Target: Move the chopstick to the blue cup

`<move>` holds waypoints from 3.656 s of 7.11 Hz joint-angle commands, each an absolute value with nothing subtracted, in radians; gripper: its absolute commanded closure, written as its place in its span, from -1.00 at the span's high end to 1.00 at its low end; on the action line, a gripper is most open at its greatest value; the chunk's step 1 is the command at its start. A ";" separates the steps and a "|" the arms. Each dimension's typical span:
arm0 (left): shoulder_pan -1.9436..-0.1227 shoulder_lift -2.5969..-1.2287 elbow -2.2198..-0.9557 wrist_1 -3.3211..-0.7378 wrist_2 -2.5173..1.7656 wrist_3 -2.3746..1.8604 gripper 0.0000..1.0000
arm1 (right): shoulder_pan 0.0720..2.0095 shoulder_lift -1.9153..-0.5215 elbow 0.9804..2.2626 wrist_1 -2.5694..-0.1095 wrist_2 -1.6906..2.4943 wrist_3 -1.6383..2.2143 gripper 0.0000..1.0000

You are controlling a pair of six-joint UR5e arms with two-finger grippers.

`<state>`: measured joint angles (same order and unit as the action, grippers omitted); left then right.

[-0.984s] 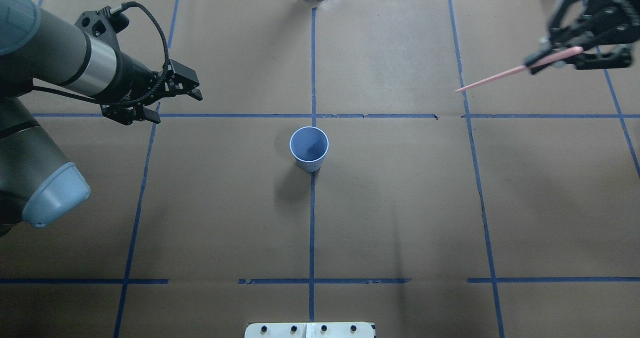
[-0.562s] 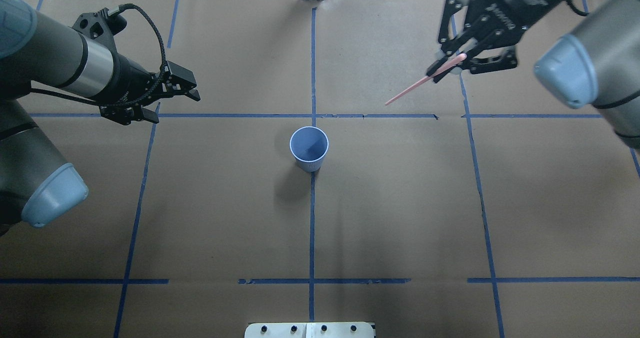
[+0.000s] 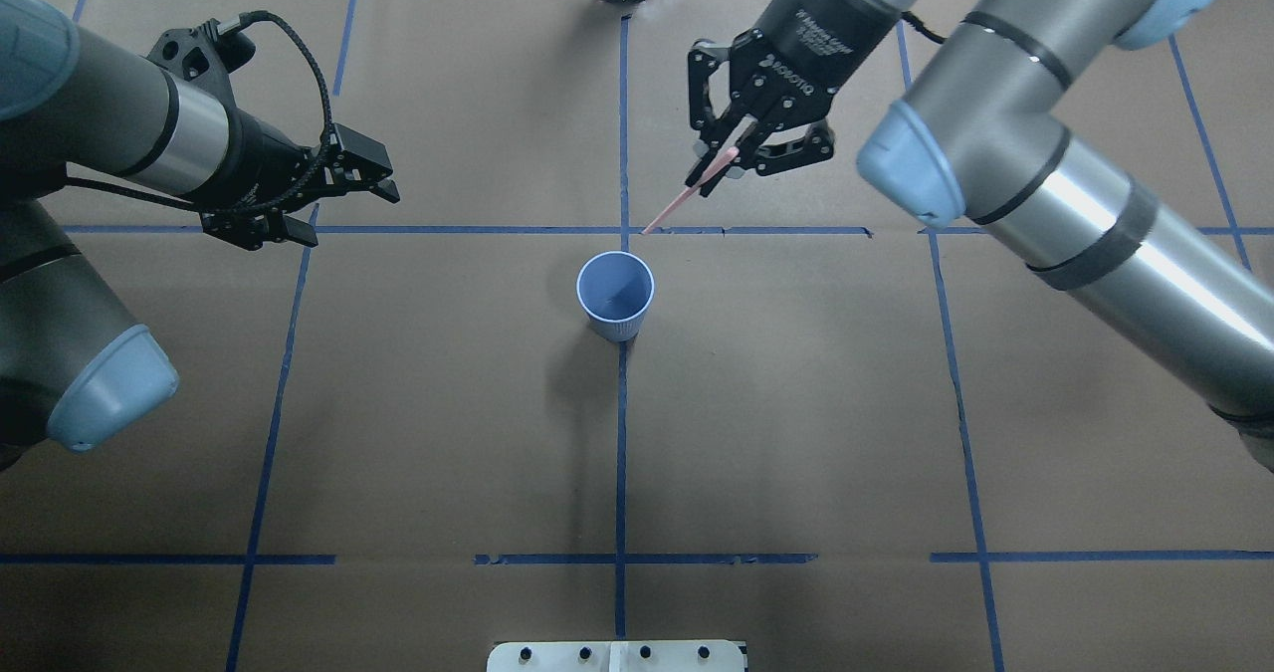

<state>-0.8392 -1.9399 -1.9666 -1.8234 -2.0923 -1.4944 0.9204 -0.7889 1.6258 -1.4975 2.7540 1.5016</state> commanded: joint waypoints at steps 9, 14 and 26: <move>-0.839 -1.940 -1.967 -1.827 -2.092 -1.497 1.00 | 0.772 -0.744 1.440 -1.368 2.652 1.502 -0.50; -0.850 -1.927 -1.959 -1.825 -2.139 -1.435 1.00 | 0.859 -0.774 1.521 -1.367 2.638 1.537 0.99; -1.557 -1.456 -1.712 -1.697 -2.364 0.116 1.00 | 1.642 -1.614 1.627 -1.624 2.332 -0.256 1.00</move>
